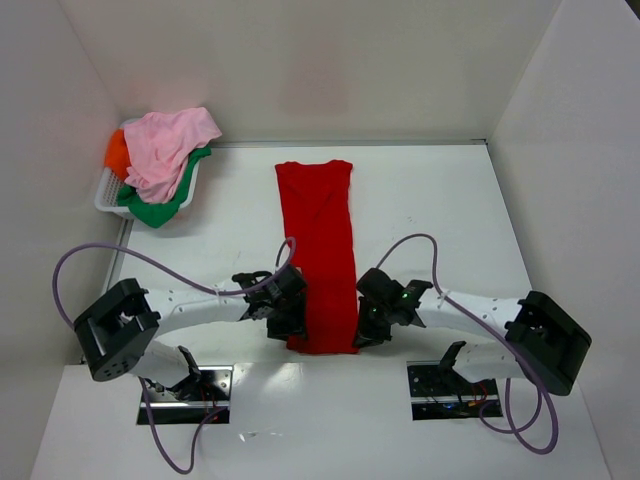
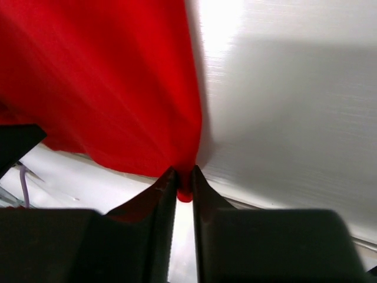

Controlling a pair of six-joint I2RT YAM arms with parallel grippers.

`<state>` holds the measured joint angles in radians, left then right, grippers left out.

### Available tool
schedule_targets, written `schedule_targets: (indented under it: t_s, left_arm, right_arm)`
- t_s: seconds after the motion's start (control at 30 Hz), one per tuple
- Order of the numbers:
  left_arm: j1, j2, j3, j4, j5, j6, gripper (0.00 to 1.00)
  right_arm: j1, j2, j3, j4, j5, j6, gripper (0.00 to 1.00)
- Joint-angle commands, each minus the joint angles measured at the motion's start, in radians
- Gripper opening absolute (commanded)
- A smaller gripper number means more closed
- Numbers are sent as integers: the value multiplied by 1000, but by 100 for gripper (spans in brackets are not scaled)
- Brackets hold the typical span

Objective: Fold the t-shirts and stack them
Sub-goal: Grab the bottom of the folded rectangular tshirt with both arms, then fold the folded rectangular tshirt in 1/3 of the way

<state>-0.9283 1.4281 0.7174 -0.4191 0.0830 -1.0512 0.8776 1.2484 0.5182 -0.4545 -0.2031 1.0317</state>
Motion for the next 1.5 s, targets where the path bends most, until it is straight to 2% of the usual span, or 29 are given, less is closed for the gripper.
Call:
schedule_targets:
  t_s: [0.0,0.07,0.1,0.17,0.2,0.23,0.33,0.37,0.53,0.6,0.7,0.87,0.97,1.17,1.37,1.47]
  left_arm:
    - [-4,-37,-18,6,-11,-21,55]
    - [-4,-58,-28,-3,-11,-30,48]
    - [-4,-58,-29,-15,-11,-30,41]
    - [-4,-80,-29,-27,-11,-30,35]
    - [-4,-80,-29,-36,-11,-41,30]
    - [-4,-93,-29,-37,-11,-41,17]
    - [-4,-104,-29,-37,-11,-41,1]
    - [-4,-104,-29,-46,-11,-41,0]
    - [-4,-104,8,-101,-23,-10,0]
    - [-4,-113,34,-141,-51,-1,0]
    - [17,-113,97,-172,-72,42,0]
    - [114,-104,197,-207,-85,129,0]
    - [209,-62,256,-216,-85,206,0]
    - [393,93,414,-216,33,388,0]
    - [491,325,640,-225,170,502,0]
    - [526,428,752,-234,193,536,0]
  right_arm:
    - [11,17,39,25,1,7,19]
    - [11,17,48,25,1,7,15]
    - [11,17,48,25,1,7,13]
    - [11,8,48,25,10,7,10]
    - [11,8,48,16,10,7,7]
    - [11,-1,48,16,19,7,5]
    - [11,-1,57,16,19,7,2]
    - [11,-1,57,16,30,7,1]
    - [11,-41,104,-45,82,7,0]
    - [-25,-59,135,-65,94,-18,0]
    - [-115,-73,198,-96,94,-79,0]
    - [-258,-23,302,-122,85,-214,0]
    - [-325,58,380,-122,71,-278,0]
    - [-380,275,566,-113,27,-335,0]
    - [-453,480,805,-173,-4,-401,0]
    - [-477,575,897,-184,-41,-427,0]
